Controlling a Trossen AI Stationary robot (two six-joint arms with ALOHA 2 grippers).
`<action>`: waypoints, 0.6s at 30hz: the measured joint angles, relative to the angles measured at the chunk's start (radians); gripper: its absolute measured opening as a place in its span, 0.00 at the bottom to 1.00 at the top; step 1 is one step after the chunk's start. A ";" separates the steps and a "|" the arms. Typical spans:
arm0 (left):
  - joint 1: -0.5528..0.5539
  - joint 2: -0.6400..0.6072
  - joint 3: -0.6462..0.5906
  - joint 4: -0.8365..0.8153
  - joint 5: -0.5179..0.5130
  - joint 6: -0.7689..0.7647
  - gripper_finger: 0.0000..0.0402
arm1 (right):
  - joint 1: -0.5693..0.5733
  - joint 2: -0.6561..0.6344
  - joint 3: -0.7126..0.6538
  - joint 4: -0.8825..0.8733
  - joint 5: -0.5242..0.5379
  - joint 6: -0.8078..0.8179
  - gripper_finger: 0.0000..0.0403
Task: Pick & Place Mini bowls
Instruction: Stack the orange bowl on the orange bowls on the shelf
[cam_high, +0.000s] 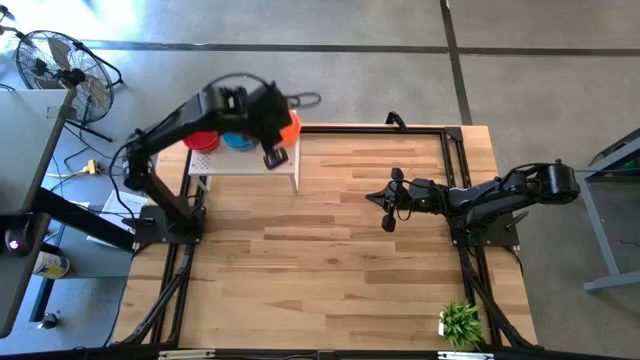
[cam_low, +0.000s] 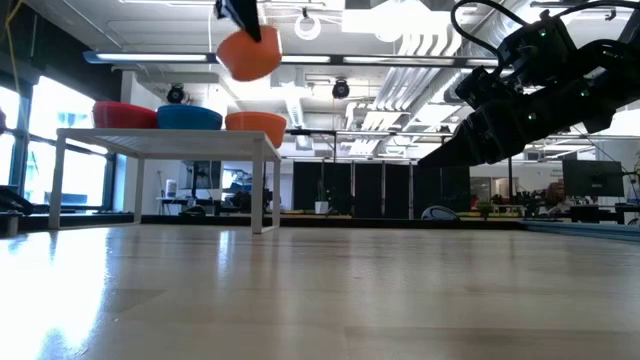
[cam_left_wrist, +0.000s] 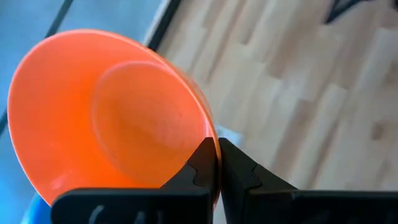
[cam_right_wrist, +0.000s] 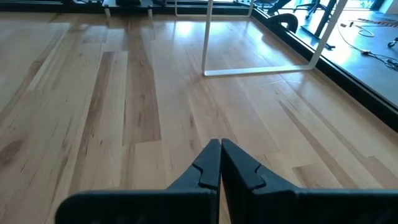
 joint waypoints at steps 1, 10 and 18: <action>0.034 0.002 0.000 0.001 0.010 0.028 0.00 | 0.000 0.000 0.000 0.000 0.000 0.000 0.00; 0.211 0.133 0.000 0.017 0.067 0.201 0.00 | 0.000 0.000 0.000 0.001 0.000 -0.002 0.00; 0.228 0.218 -0.002 -0.010 0.071 0.243 0.00 | 0.000 0.000 0.000 0.001 0.000 -0.005 0.00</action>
